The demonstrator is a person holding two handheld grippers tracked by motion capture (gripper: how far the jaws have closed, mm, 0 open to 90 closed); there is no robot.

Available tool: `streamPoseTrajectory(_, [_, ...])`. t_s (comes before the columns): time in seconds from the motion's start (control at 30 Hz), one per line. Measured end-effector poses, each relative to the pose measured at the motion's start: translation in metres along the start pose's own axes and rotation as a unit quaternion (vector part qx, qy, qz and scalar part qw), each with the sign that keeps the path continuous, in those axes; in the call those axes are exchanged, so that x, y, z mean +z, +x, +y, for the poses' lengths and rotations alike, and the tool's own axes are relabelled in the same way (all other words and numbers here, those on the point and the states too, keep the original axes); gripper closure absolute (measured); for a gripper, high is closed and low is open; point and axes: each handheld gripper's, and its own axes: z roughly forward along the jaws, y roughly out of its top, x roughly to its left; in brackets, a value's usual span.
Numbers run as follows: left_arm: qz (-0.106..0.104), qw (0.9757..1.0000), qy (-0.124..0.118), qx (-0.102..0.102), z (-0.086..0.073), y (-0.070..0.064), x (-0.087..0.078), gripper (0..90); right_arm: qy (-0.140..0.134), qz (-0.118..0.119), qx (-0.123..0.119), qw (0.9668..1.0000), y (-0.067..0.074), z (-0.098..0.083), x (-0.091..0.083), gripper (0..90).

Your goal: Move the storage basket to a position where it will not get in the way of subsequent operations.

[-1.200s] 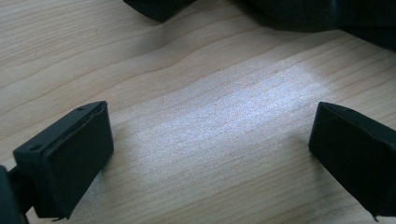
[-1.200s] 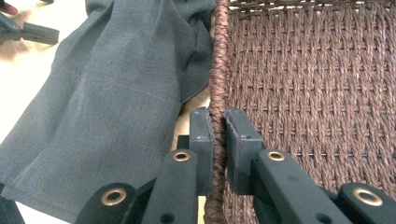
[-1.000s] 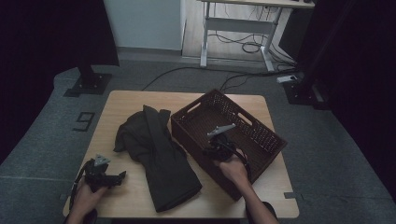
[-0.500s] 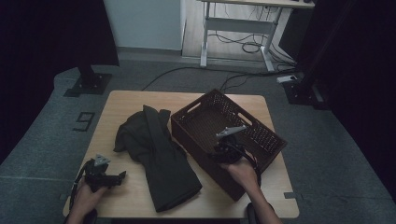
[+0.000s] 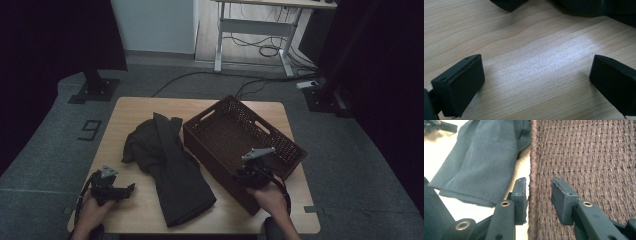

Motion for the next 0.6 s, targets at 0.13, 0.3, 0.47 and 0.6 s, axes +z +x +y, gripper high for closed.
streamPoseTrajectory(0.13, [0.0, 1.0, 0.0, 0.0, 0.0, 0.0, 0.0, 0.0, -0.002, 0.001, 0.002, 1.0, 0.001, -0.009, -0.005, 70.6])
streamPoseTrajectory(0.3, [0.0, 1.0, 0.0, 0.0, 0.0, 0.0, 0.0, 0.0, -0.006, 0.0, 0.006, 1.0, 0.002, -0.017, -0.012, 72.4])
streamPoseTrajectory(0.47, [0.0, 1.0, 0.0, 0.0, 0.0, 0.0, 0.0, 0.0, -0.014, -0.003, 0.013, 0.9998, 0.003, -0.026, -0.02, 75.0])
streamPoseTrajectory(0.6, [0.0, 1.0, 0.0, 0.0, 0.0, 0.0, 0.0, 0.0, -0.016, -0.006, 0.014, 0.9998, 0.005, -0.031, -0.023, 76.6])
